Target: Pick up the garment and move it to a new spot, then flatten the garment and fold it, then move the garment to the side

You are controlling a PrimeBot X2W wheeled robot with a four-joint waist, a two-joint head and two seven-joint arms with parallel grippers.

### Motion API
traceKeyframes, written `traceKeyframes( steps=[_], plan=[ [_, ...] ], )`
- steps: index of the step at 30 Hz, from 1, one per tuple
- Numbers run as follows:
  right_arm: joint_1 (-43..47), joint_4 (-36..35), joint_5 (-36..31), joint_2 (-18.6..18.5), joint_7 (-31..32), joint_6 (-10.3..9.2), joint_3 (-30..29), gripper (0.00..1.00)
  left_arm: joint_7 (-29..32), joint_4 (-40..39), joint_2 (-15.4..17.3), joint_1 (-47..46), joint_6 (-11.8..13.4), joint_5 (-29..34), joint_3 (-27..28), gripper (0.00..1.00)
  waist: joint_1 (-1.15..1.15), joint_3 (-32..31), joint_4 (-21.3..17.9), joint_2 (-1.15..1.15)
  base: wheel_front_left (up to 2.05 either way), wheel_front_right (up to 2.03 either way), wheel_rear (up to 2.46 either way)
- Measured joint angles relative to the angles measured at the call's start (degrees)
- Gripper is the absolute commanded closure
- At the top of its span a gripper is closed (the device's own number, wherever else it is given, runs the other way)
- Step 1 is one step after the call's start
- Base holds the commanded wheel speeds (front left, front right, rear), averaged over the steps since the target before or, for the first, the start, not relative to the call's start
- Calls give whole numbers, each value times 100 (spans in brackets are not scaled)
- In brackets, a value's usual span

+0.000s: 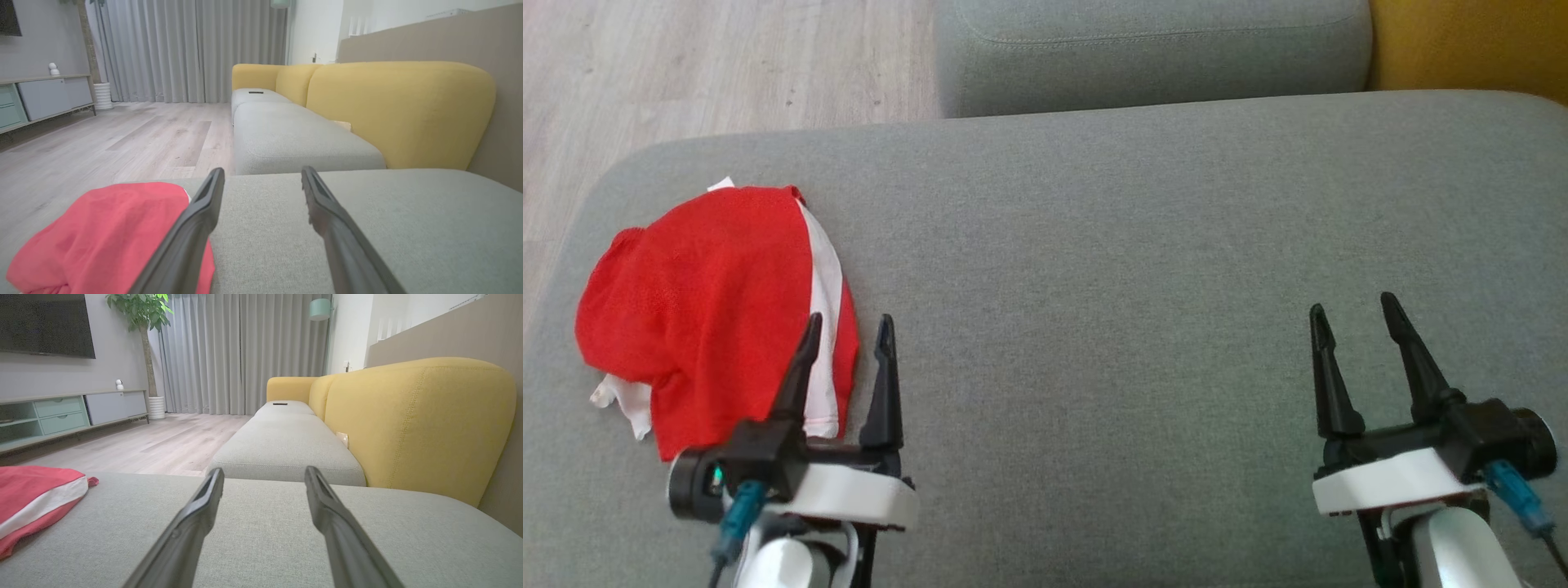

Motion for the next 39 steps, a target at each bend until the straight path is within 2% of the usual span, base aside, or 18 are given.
traceKeyframes(
  steps=[5, 9, 15, 22, 27, 39],
  plan=[
    [2, 29, 332, -1, -51, 1, -15, 0, -53, 34, -214, 170, -400, 244, 343, 0, 0, -8, -1, 0, 0, 0, 0],
    [8, 207, 844, -1, -53, 0, -12, 0, -62, 291, -327, 246, -714, 252, 513, 0, 0, -25, -6, 0, 0, 0, 0],
    [20, 475, 1181, -1, -60, 0, 77, 0, -68, 525, -420, 247, -927, 298, 660, 0, 0, -50, -15, 0, 0, 0, 0],
    [19, 553, 1179, -2, -65, 0, 126, 0, -68, 591, -441, 247, -1016, 342, 747, 0, 0, -57, 7, 0, 0, 0, 0],
    [19, 583, 1237, -2, -65, 0, 192, 0, -68, 645, -445, 246, -967, 331, 790, 0, 0, -73, 110, 0, 0, 0, 0],
    [25, 683, 1480, -7, -65, 0, 781, 0, -68, 678, -455, 247, -922, 355, 1087, 0, 0, -169, 789, 0, 0, 0, 0]
  ],
)
